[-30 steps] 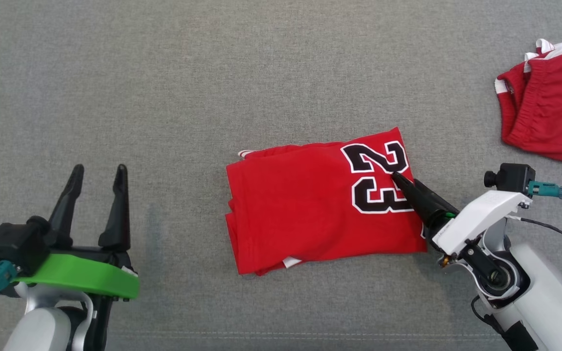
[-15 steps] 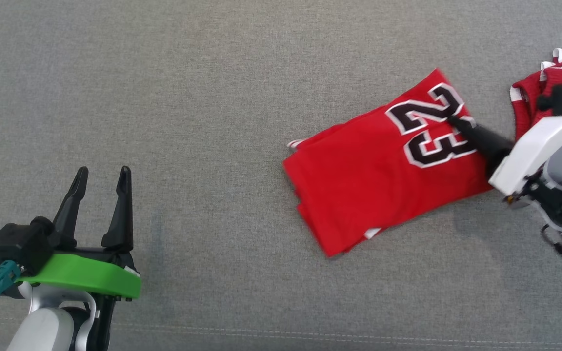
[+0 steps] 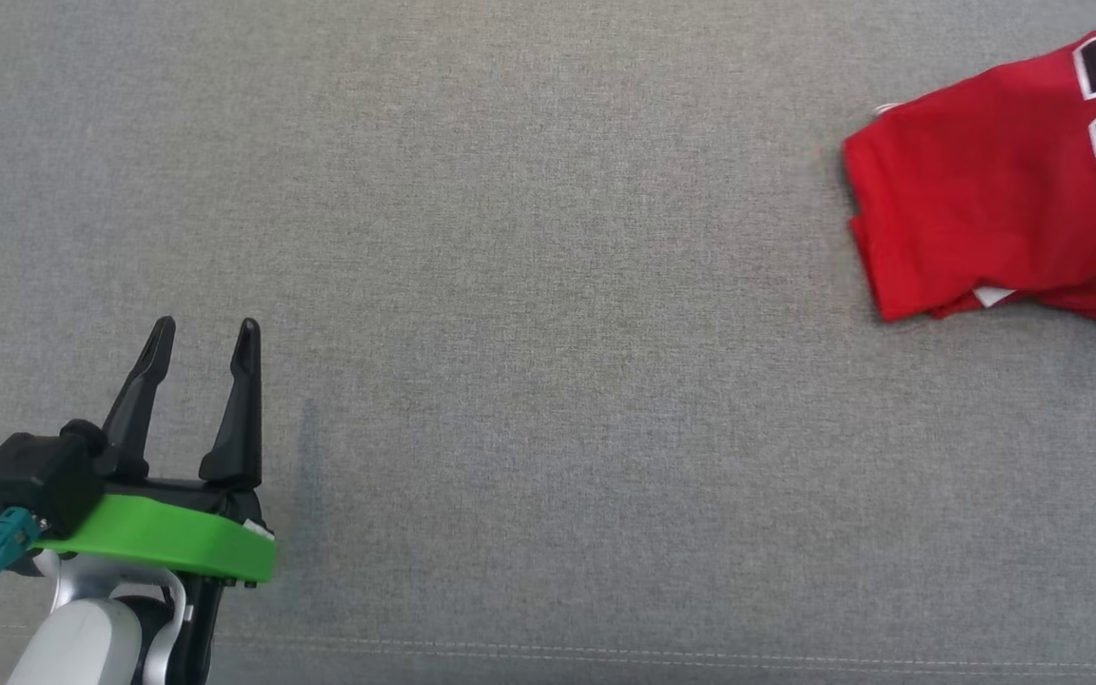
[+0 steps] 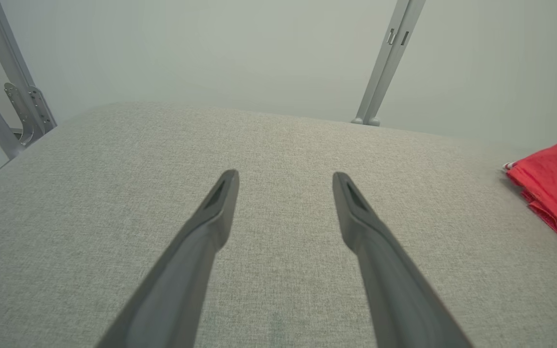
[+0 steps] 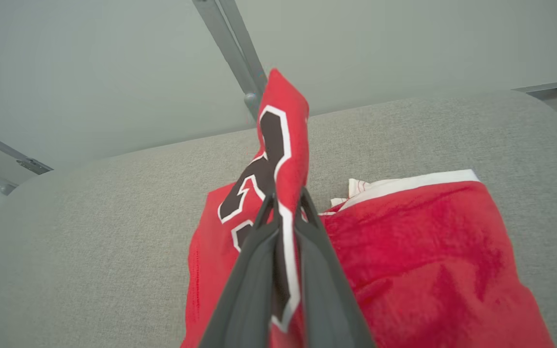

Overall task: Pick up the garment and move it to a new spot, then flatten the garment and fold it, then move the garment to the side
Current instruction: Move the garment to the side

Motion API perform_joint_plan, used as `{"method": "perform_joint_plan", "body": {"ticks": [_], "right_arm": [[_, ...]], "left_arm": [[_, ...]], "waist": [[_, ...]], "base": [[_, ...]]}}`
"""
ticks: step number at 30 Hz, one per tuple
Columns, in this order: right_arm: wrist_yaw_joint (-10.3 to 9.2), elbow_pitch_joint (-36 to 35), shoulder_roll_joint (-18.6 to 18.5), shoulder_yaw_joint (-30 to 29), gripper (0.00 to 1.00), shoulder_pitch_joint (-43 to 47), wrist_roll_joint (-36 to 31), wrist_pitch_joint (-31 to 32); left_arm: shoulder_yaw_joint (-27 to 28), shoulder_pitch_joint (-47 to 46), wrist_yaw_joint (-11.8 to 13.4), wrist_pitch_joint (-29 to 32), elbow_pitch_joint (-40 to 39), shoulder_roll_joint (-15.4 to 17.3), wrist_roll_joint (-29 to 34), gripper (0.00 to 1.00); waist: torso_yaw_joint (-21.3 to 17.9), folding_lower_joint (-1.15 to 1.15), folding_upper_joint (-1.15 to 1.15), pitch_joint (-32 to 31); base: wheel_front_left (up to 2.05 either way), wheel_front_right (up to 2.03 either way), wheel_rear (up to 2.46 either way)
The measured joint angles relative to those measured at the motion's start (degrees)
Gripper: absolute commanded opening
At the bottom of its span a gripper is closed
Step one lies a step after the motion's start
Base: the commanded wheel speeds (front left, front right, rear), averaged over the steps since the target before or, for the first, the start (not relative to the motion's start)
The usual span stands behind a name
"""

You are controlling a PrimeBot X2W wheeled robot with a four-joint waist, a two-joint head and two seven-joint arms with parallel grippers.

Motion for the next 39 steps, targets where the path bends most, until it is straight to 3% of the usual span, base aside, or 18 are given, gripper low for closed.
{"method": "perform_joint_plan", "body": {"ticks": [6, 18, 19, 22, 26, 31, 39], "right_arm": [[-2.08, 1.4, -2.7, -2.6, 0.00, 0.1, -0.2, -0.8], [-2.92, 4.4, -2.5, -4.6, 0.00, 3.2, 0.1, -3.4], [-3.31, 4.7, -2.5, -4.6, 0.14, 3.7, -0.5, -4.1], [-4.19, 7.1, -3.3, -3.9, 1.00, 5.4, -4.0, -6.4], [-4.77, 8.7, -3.5, -4.4, 1.00, 7.4, -7.5, -11.7], [-5.22, 8.0, 1.1, -8.1, 1.00, 7.9, -8.5, -23.1], [-5.23, 2.2, 4.7, -3.6, 1.00, 13.3, -16.1, -32.6]], "left_arm": [[0.5, 0.0, 0.0, 0.0, 0.1, 0.8, 0.6, 1.00], [1.7, 0.1, 0.0, 0.0, 0.5, 0.8, 0.6, 1.00], [1.7, 0.2, 0.0, 0.0, 0.5, 0.8, 0.6, 1.00], [1.9, 0.2, 0.0, 0.0, 0.8, 0.8, 0.6, 1.00], [1.9, 0.3, 0.0, 0.0, 1.4, 0.7, 0.6, 1.00], [2.2, 0.8, 0.0, -0.5, 2.3, 0.6, 0.6, 1.00], [3.8, 3.3, 0.0, -2.3, 5.1, 0.5, 1.7, 1.00]], "waist": [[-0.4, 0.00, 0.00, 0.1], [-1.0, 0.00, 0.00, -0.2], [-1.0, 0.00, 0.00, -0.2], [-1.2, 0.00, 0.00, -0.4], [-1.3, 0.00, 0.00, -0.9], [-1.7, 0.00, 0.00, -2.3], [-3.3, 0.00, 0.00, -4.9]], "base": [[0.00, 0.00, 0.00], [0.00, 0.00, 0.00], [0.00, 0.00, 0.00], [0.00, 0.00, 0.00], [0.00, 0.00, 0.00], [0.00, 0.00, 0.00], [0.00, 0.00, 0.00]]}}
